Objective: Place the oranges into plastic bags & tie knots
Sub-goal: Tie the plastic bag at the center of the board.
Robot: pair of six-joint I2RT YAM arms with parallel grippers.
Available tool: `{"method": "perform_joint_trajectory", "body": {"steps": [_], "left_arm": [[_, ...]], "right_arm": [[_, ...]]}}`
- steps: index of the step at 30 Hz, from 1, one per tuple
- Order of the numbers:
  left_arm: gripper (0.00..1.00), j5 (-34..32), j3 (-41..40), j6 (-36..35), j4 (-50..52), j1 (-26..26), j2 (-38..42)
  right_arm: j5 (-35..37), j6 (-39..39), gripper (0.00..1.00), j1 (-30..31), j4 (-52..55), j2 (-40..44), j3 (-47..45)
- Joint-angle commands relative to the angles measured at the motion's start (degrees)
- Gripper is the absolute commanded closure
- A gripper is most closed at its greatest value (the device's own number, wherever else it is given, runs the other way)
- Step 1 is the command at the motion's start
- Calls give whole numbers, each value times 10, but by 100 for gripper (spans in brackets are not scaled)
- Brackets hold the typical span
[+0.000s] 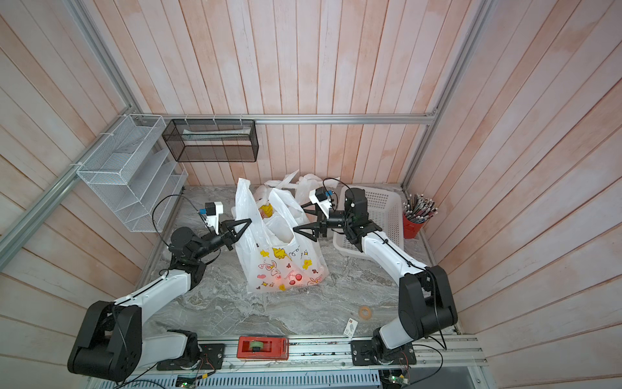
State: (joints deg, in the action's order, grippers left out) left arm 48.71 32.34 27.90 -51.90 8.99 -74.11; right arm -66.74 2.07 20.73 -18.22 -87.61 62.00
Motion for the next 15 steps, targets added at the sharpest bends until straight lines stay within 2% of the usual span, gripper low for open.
{"method": "perform_joint_trajectory", "body": {"steps": [1,3,6,9,11,12,15], "left_arm": [[100,11,-5,5,-9,-3,8],[100,7,-6,4,-6,-2,10],[100,-1,-6,-1,9,-2,17],[100,-3,4,-18,50,-3,27],[100,-1,8,-36,77,-3,39],[100,1,13,-53,100,-2,46],[100,21,25,-105,168,-3,63]], "right_arm": [[-20,5,6,10,-9,-13,25],[-24,8,18,14,-2,-16,27],[-29,13,47,14,14,-10,24],[-13,37,82,13,45,12,18],[-3,59,96,9,71,31,14],[2,64,100,5,76,41,9],[4,72,100,-8,82,80,-13]]}}
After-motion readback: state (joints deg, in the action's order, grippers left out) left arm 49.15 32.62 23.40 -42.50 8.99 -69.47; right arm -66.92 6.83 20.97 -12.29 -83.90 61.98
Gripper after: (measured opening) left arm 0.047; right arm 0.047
